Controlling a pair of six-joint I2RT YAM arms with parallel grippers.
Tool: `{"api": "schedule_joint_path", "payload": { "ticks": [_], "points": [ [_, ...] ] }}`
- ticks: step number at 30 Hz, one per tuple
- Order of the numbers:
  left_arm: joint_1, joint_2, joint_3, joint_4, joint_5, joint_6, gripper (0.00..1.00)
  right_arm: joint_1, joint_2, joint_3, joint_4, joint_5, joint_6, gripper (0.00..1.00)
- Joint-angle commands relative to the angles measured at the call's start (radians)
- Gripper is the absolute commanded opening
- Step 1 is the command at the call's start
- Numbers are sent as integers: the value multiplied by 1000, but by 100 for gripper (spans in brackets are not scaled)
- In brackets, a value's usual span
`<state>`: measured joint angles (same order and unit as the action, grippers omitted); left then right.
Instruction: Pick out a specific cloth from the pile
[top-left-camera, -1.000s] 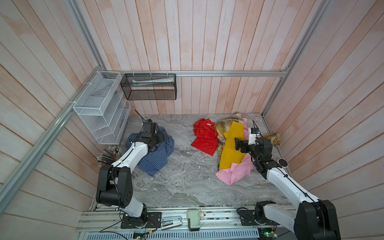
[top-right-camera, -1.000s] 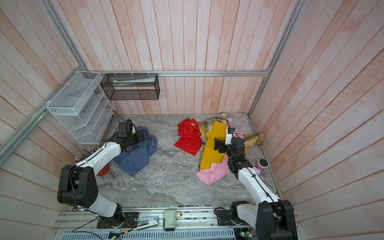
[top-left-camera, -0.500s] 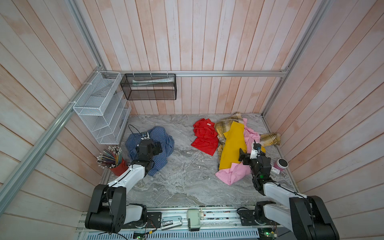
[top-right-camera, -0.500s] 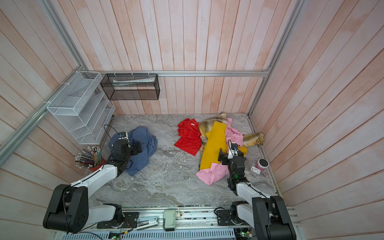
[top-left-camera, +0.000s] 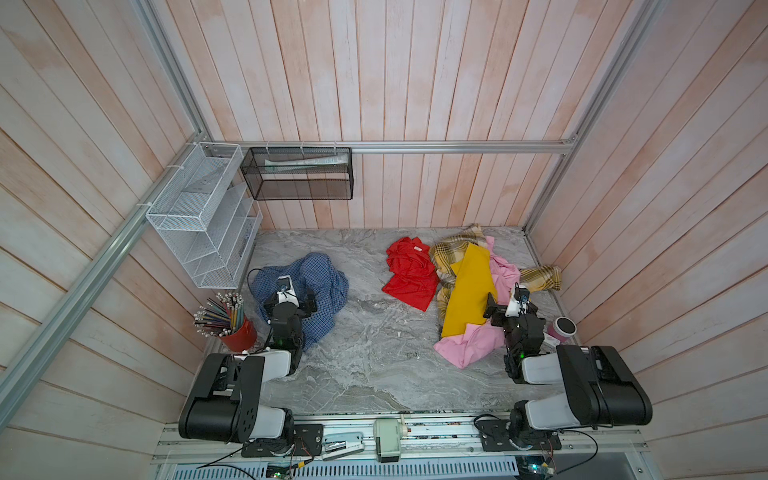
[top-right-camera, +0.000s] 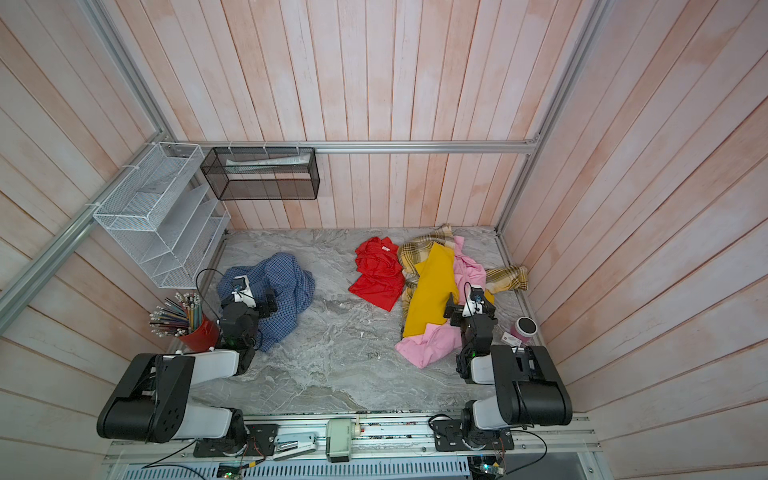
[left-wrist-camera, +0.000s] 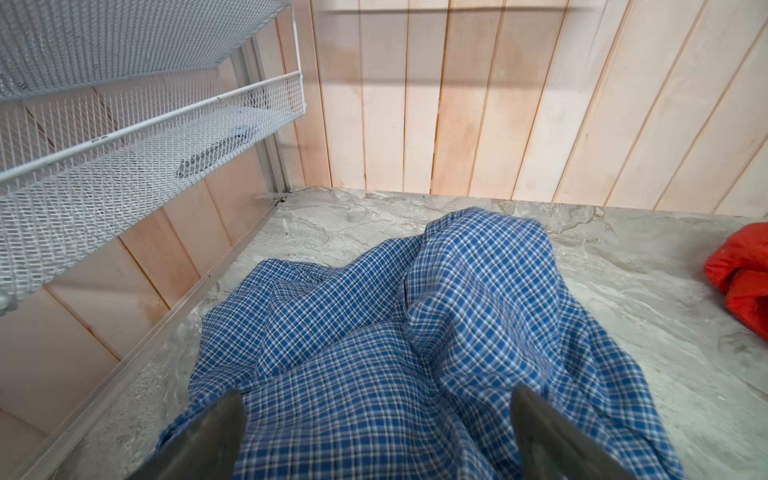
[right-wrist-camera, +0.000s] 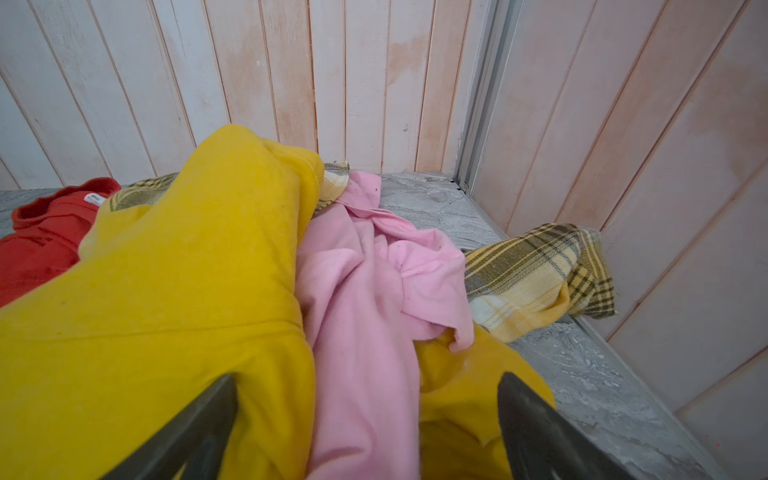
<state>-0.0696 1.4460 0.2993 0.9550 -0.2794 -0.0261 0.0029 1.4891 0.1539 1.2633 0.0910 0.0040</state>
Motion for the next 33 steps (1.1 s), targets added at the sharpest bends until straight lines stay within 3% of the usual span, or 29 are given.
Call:
{"api": "schedule_joint_path", "payload": {
  "ticks": [1,4,7,11,33],
  "points": [
    [26,56,-42,184,60,2,100,-7,50,33,87,-14,6,98],
    [40,119,-78,323,90,4,100,-9,30,71,-20,-28,-3,98],
    [53,91,-57,233,169,14,100,-25,39,84,-33,-40,13,98],
    [59,95,-18,165,156,2,100,-31,34,90,-54,-54,17,98],
    [58,96,-18,171,158,3,100,-32,34,90,-53,-54,17,98]
  ]
}}
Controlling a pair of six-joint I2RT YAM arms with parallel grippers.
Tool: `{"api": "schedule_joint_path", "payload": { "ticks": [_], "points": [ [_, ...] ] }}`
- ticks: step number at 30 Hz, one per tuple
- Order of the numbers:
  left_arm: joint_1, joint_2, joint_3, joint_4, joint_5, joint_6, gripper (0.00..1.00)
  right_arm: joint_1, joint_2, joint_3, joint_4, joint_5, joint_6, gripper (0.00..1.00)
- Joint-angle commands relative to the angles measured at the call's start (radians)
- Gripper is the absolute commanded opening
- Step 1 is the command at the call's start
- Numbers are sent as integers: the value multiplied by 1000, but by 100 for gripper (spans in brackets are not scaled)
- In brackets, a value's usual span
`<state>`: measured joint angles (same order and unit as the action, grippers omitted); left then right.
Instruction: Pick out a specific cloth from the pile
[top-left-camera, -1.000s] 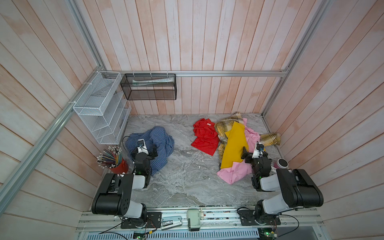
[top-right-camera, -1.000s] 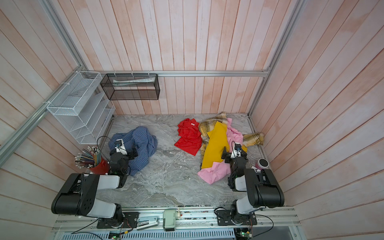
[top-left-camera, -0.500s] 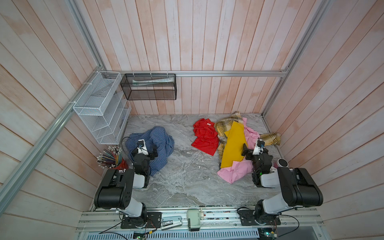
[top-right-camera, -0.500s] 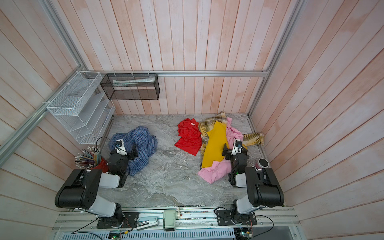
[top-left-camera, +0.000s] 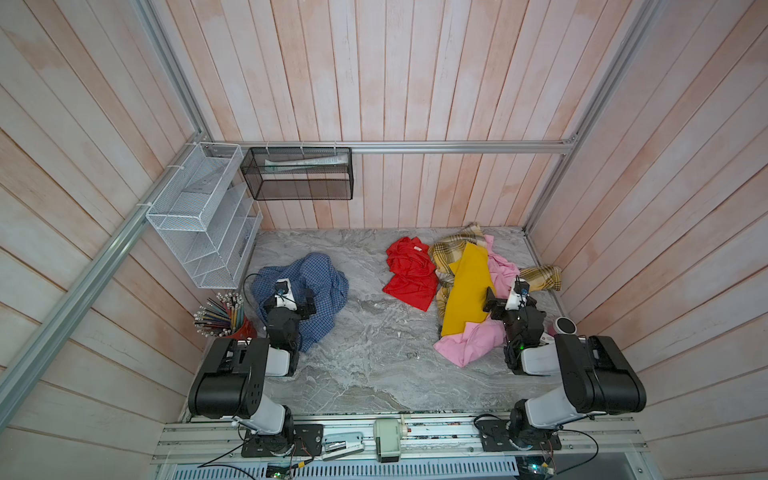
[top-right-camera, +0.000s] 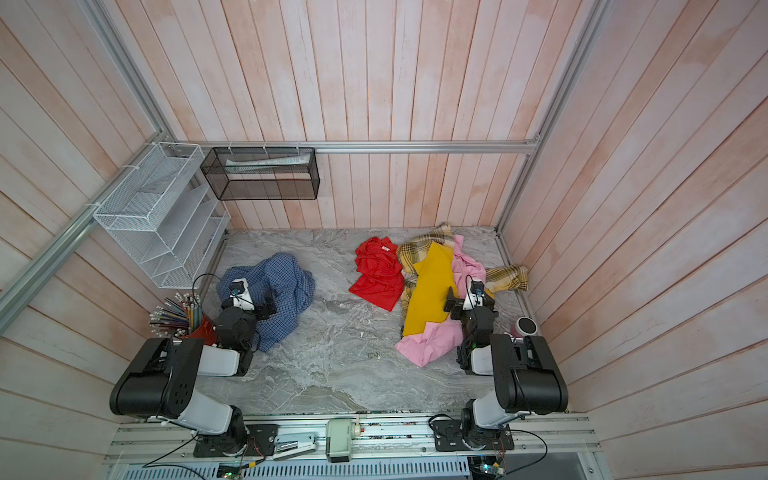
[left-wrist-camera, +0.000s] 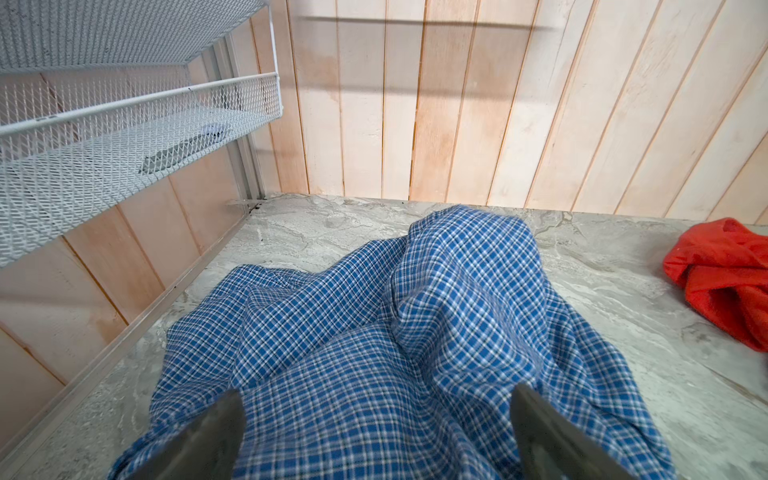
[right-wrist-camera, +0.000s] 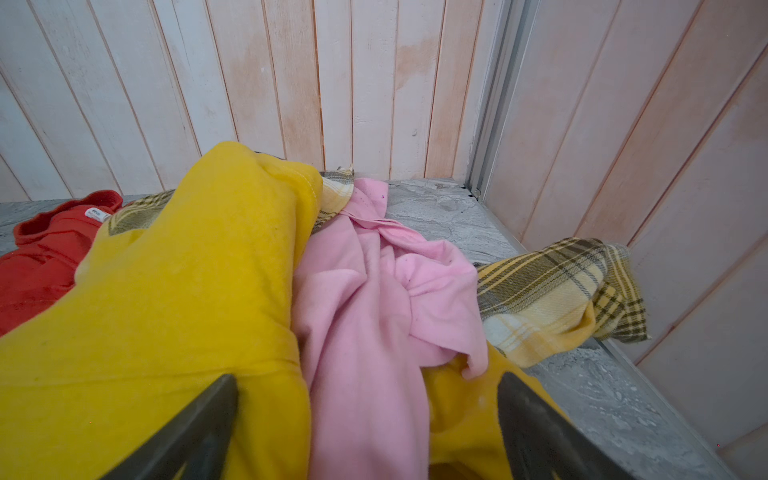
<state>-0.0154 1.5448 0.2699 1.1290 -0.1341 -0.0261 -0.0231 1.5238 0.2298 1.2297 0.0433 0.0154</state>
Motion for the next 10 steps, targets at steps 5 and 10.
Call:
{"api": "schedule_joint_path", "payload": {
  "ticks": [5,10],
  "points": [
    [20,-3,22,-26,50,-6,100,-8,-1,14,-21,-6,5,98],
    [20,-4,17,-20,49,-5,100,-8,-1,13,-20,-6,6,98]
  ]
}}
